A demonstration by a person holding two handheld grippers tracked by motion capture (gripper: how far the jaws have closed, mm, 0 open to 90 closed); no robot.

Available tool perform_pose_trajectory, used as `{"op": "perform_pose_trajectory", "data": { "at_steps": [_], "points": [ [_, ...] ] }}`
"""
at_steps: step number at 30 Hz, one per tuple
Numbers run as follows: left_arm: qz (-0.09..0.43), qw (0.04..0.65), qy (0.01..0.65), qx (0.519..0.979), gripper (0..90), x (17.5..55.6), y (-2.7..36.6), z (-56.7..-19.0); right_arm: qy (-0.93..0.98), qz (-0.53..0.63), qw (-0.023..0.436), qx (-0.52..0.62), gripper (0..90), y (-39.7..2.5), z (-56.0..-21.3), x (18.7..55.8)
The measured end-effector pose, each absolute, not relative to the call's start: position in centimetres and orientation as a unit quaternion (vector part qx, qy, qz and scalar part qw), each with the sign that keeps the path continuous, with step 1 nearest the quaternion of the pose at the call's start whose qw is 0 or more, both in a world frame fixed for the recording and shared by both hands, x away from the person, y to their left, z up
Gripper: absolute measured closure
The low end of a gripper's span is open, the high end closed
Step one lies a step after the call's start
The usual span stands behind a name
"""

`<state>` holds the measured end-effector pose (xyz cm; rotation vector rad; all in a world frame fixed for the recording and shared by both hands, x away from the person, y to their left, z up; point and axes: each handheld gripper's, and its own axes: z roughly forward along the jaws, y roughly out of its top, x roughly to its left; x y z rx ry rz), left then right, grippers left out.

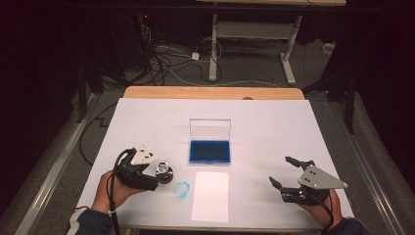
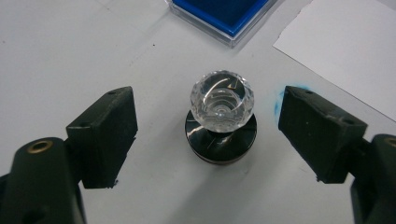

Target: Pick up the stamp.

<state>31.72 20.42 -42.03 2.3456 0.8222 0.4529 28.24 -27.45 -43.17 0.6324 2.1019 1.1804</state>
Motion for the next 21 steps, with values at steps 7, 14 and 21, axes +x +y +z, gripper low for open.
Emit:
{"op": "perform_pose_trajectory", "data": {
  "at_steps": [7,14,21],
  "points": [
    [0.155,0.294,0.311,0.89,20.2,32.7,19.9,-42.6,0.8,0.448,0.319,0.239,20.7,-27.5,-43.2,28.2],
    [0.135,0.281,0.316,0.896,23.5,33.6,19.8,-43.1,0.802,0.447,0.318,0.235,20.8,-27.4,-43.2,28.3],
    [0.115,0.281,0.314,0.9,30.3,34.0,19.7,-43.6,0.805,0.447,0.317,0.228,20.9,-27.2,-43.2,28.3]
  ]
}}
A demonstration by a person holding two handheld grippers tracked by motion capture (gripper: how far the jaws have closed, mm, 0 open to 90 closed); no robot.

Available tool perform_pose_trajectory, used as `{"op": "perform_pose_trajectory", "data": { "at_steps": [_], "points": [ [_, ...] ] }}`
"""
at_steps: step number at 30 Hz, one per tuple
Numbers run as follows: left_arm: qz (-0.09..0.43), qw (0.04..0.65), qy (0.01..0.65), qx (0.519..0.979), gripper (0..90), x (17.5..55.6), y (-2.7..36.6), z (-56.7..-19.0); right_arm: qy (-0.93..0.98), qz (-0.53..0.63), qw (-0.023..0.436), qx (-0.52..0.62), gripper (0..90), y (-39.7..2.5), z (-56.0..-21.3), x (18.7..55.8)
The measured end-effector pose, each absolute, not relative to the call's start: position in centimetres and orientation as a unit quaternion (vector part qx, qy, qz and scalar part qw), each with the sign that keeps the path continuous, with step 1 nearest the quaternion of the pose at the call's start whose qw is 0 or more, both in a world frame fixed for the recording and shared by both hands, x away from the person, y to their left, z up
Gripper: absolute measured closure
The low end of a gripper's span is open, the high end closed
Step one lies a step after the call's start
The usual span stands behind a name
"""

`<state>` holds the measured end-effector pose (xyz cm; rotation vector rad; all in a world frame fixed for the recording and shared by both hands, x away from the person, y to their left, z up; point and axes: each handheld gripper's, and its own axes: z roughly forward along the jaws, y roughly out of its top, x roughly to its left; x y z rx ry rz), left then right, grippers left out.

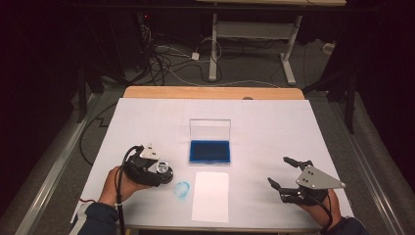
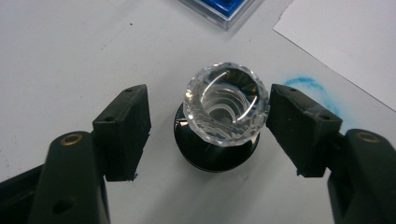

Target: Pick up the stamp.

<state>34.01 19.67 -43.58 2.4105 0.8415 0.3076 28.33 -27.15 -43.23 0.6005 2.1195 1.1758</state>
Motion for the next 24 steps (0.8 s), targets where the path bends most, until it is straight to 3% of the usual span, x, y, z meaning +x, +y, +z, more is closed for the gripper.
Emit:
{"op": "perform_pose_trajectory", "data": {
  "at_steps": [4,8,9,24],
  "points": [
    [0.112,0.287,0.31,0.899,41.2,33.95,19.8,-43.62,0.807,0.445,0.315,0.228,21.2,-27.02,-43.28,28.34],
    [0.116,0.295,0.306,0.898,44.1,33.9,19.78,-43.55,0.807,0.444,0.316,0.228,21.4,-27.07,-43.26,28.38],
    [0.111,0.299,0.303,0.898,48.2,33.89,19.78,-43.57,0.807,0.444,0.316,0.228,21.5,-27.08,-43.27,28.38],
    [0.122,0.295,0.293,0.901,53.5,33.7,19.41,-43.85,0.806,0.443,0.316,0.232,22.8,-27.12,-43.27,28.51]
  ]
}}
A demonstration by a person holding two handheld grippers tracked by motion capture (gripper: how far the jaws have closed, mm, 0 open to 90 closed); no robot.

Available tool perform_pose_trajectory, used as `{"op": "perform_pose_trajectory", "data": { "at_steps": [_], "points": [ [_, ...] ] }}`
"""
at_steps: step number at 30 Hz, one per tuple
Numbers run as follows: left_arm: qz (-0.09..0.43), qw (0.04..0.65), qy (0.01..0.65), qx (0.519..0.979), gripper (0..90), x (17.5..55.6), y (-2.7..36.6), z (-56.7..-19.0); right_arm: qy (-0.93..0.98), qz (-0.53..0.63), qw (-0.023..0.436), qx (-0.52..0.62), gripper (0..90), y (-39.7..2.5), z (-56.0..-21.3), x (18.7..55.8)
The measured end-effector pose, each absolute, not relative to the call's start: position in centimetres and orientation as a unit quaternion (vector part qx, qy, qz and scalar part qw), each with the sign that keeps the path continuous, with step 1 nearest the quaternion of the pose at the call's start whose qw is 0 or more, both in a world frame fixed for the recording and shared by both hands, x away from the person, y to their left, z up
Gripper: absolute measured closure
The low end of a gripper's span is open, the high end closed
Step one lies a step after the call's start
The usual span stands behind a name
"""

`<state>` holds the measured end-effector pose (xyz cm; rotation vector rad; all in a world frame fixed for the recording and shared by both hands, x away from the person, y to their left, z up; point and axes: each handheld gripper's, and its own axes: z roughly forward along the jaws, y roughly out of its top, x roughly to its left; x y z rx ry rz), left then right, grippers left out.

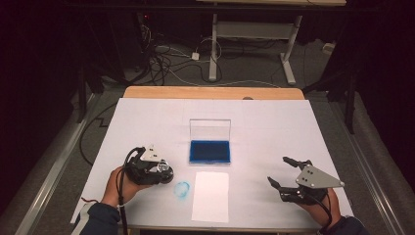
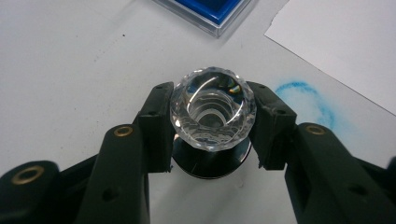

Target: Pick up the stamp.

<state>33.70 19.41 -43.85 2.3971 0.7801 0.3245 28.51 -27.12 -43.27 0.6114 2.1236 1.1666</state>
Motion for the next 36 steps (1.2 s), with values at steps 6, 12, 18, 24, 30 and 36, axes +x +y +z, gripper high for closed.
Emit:
{"op": "perform_pose_trajectory", "data": {
  "at_steps": [6,12,18,24,30,36],
  "points": [
    [0.125,0.302,0.286,0.901,53.7,33.9,19.8,-44.0,0.807,0.44,0.316,0.235,22.8,-27.1,-43.4,29.1],
    [0.138,0.305,0.288,0.897,53.8,33.7,20.0,-44.0,0.809,0.438,0.317,0.233,23.1,-27.2,-43.4,29.1],
    [0.139,0.319,0.286,0.893,53.9,33.6,20.0,-43.8,0.803,0.442,0.32,0.24,22.9,-27.5,-43.3,29.2],
    [0.149,0.333,0.281,0.888,53.9,33.3,20.2,-43.6,0.798,0.449,0.32,0.244,22.9,-27.6,-43.3,29.1],
    [0.16,0.349,0.279,0.88,54.0,32.9,20.1,-43.1,0.8,0.449,0.319,0.238,22.6,-27.5,-43.4,28.7],
    [0.166,0.369,0.276,0.872,54.0,32.7,20.3,-42.1,0.801,0.449,0.317,0.237,22.6,-27.3,-43.4,28.4]
  ]
}}
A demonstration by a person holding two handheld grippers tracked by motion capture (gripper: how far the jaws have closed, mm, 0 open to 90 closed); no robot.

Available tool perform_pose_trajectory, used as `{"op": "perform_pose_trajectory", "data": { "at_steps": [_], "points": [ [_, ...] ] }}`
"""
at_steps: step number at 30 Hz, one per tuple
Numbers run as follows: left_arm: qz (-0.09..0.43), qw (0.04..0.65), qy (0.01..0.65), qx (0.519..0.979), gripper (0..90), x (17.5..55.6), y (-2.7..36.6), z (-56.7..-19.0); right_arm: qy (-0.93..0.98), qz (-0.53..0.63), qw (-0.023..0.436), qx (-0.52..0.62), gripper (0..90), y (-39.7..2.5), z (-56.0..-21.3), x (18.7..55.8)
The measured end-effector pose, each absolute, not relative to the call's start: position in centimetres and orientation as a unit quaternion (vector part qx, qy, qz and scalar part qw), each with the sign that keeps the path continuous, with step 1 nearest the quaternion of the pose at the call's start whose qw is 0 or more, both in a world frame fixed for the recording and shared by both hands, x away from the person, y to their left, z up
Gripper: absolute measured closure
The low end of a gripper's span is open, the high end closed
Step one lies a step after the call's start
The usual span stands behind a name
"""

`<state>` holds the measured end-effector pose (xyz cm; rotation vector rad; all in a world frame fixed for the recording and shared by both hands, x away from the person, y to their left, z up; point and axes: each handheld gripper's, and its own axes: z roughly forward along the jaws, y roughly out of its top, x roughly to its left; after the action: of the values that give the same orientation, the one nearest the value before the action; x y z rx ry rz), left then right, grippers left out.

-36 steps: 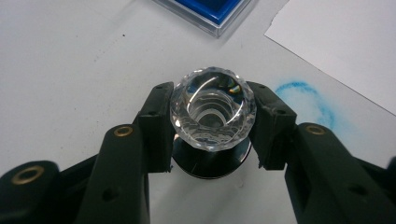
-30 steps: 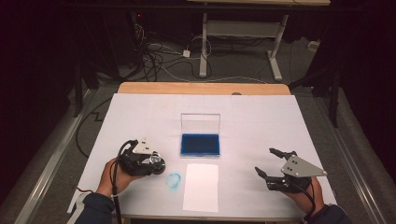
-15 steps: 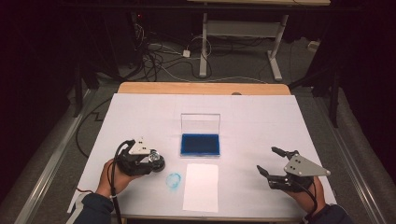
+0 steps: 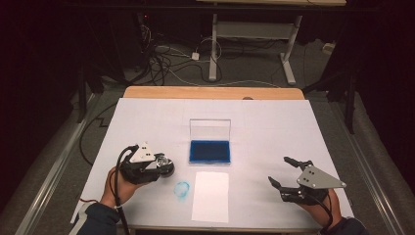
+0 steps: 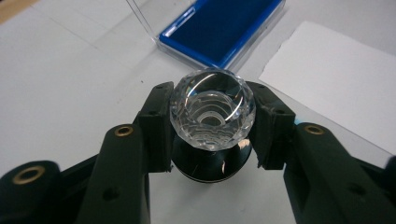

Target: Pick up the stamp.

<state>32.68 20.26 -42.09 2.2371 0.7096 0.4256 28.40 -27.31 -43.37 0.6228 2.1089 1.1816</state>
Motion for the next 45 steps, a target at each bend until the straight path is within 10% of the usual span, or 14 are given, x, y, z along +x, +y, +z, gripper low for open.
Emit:
{"op": "perform_pose_trajectory", "data": {
  "at_steps": [45],
  "points": [
    [0.139,0.402,0.196,0.883,54.2,30.7,14.8,-40.3,0.826,0.452,0.279,0.188,23.2,-22.7,-43.7,29.6]
  ]
}}
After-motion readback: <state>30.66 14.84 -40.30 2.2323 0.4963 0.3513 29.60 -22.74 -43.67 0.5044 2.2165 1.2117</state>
